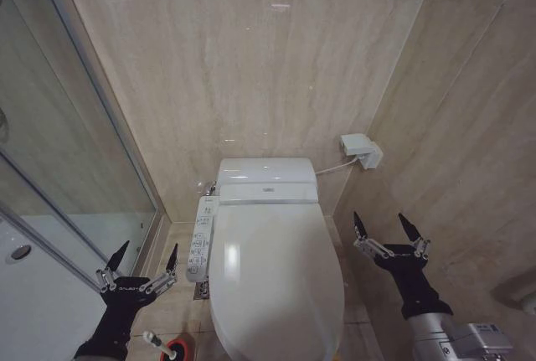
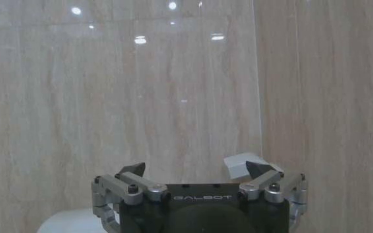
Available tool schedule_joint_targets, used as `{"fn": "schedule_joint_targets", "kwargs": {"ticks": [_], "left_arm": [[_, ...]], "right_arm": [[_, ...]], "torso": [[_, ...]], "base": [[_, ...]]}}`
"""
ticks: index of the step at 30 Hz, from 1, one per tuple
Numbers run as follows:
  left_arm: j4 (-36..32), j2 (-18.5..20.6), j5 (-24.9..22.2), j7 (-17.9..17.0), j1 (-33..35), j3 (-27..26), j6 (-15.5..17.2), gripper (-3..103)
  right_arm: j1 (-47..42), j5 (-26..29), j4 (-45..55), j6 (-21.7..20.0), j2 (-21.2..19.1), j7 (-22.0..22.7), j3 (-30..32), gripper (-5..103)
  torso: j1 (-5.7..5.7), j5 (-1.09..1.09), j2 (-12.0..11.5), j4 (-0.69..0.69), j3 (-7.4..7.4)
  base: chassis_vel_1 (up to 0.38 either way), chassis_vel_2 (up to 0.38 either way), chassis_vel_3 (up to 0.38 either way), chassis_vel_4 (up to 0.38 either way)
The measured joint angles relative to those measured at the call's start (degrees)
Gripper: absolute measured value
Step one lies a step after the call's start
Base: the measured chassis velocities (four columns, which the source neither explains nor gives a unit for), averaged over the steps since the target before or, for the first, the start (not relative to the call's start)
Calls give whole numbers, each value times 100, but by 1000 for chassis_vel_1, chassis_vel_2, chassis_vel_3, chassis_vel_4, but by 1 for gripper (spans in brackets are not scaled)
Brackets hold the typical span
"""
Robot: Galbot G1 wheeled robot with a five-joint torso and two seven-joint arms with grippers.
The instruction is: Open the toilet lid, clean the toilet bowl with a toilet brush, close the toilet lid, and flush.
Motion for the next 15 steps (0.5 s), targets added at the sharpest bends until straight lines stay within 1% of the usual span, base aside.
{"fn": "schedule_joint_targets", "kwargs": {"ticks": [15], "left_arm": [[0,0,0,0,0,0,0,100]], "right_arm": [[1,-3,-2,1,0,0,0,100]], "torso": [[0,0,0,0,0]], "base": [[0,0,0,0]]}}
